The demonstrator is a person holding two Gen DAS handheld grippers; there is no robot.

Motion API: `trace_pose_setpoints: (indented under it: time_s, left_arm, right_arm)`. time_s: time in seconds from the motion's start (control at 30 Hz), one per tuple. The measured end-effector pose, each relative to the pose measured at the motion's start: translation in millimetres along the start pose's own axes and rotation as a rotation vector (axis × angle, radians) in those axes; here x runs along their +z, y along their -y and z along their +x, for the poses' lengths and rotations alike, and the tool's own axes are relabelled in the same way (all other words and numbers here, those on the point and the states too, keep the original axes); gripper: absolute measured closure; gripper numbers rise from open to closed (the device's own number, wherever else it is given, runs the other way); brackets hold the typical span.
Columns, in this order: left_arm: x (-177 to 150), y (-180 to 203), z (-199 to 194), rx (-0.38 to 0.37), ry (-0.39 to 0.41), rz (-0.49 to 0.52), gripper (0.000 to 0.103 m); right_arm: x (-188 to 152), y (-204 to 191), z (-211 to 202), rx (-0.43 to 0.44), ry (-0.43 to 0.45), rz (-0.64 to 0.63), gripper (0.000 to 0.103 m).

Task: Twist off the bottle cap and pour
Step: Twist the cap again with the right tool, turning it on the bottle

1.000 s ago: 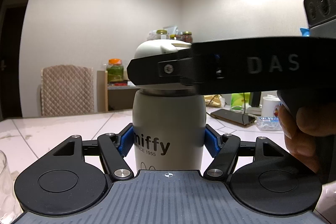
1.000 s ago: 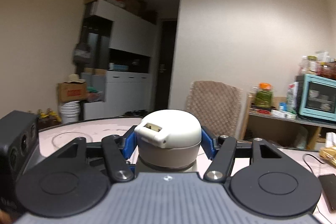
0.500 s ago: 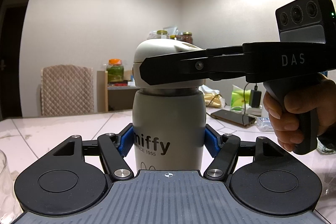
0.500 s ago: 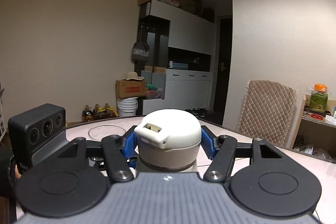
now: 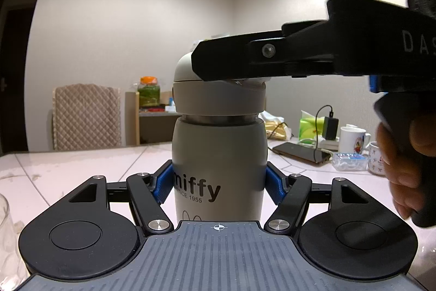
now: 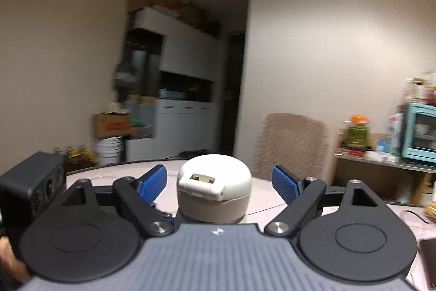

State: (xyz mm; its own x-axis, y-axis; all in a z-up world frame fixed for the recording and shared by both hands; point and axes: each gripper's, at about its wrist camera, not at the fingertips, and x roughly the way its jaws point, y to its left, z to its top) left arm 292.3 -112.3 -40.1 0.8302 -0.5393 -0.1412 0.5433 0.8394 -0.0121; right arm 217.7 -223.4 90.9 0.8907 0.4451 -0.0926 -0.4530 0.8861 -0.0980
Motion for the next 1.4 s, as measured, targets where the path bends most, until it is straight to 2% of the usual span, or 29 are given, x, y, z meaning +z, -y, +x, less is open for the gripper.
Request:
trace_pose_setpoints:
  time_s: [0.23,0.53,0.73,0.87,1.13,1.4]
  left_arm:
    - [2,-1,0,0.001,0.0,-0.001,0.031]
    - [7,-2,5,0.003,0.0,-0.001,0.031]
    - [7,0,5,0.004,0.0,-0.002,0.031]
    - [6,2,3,0.0,0.0,0.0,0.031]
    - [5,2,2,-0.008,0.001,0.005,0.031]
    - [11,-13,24,-0.006,-0.005,0.002,0.031]
  right_arm:
    - [-9,-15,9,-0.086,0.0,0.013,0.018]
    - [-19,-19,20,-0.112,-0.02,0.041,0.037]
    - [-22,-17,19,-0.1,-0.019,0.019,0.038]
    - [-19,-13,19,-0.043,-0.025,-0.006,0.038]
    - [-16,36,20,0.233,-0.036,0.0,0.038]
    - [-6,66,27,0.449,-0.04,-0.048,0.038]
